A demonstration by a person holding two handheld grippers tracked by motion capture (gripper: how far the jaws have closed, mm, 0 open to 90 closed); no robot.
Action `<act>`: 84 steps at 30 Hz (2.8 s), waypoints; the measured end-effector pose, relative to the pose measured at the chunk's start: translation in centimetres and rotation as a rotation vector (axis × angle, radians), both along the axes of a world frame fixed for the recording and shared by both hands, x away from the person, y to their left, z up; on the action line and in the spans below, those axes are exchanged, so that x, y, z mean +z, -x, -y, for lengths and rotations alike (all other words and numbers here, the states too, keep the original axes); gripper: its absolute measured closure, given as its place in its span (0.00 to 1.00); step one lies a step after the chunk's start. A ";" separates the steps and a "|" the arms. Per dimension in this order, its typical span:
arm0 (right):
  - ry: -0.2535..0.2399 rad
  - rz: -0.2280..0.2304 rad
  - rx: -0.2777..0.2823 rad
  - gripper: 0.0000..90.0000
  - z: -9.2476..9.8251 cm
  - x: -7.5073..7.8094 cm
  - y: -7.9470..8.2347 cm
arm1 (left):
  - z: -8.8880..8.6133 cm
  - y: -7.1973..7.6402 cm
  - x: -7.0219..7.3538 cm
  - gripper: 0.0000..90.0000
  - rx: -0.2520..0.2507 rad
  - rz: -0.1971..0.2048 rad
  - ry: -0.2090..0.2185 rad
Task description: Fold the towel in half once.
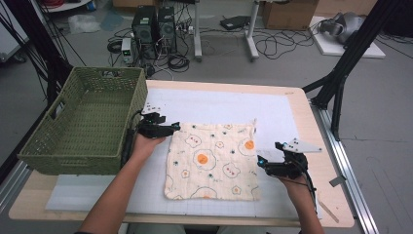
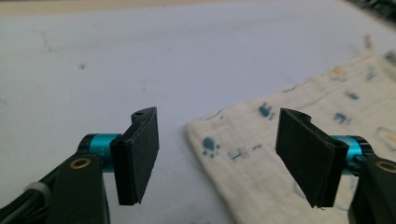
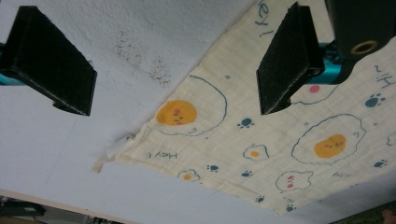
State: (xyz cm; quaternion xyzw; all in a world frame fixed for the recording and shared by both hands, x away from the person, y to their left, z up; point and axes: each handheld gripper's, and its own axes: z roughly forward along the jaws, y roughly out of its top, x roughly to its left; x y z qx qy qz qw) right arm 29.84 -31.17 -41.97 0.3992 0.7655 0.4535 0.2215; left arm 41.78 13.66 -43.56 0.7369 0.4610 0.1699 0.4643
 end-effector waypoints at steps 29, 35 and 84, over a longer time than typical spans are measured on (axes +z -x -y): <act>0.022 -0.043 -0.004 0.13 -0.5 -0.2 -1.8 | 2.4 -2.3 -1.2 0.94 -0.076 -0.028 -0.199; 0.026 -0.078 -0.007 0.13 -0.5 0.1 -4.1 | 1.7 -2.4 -1.0 0.96 -0.067 -0.052 -0.146; 0.181 -0.020 0.044 0.98 -6.2 1.0 -11.4 | 0.2 0.9 2.4 0.96 -0.061 0.094 0.038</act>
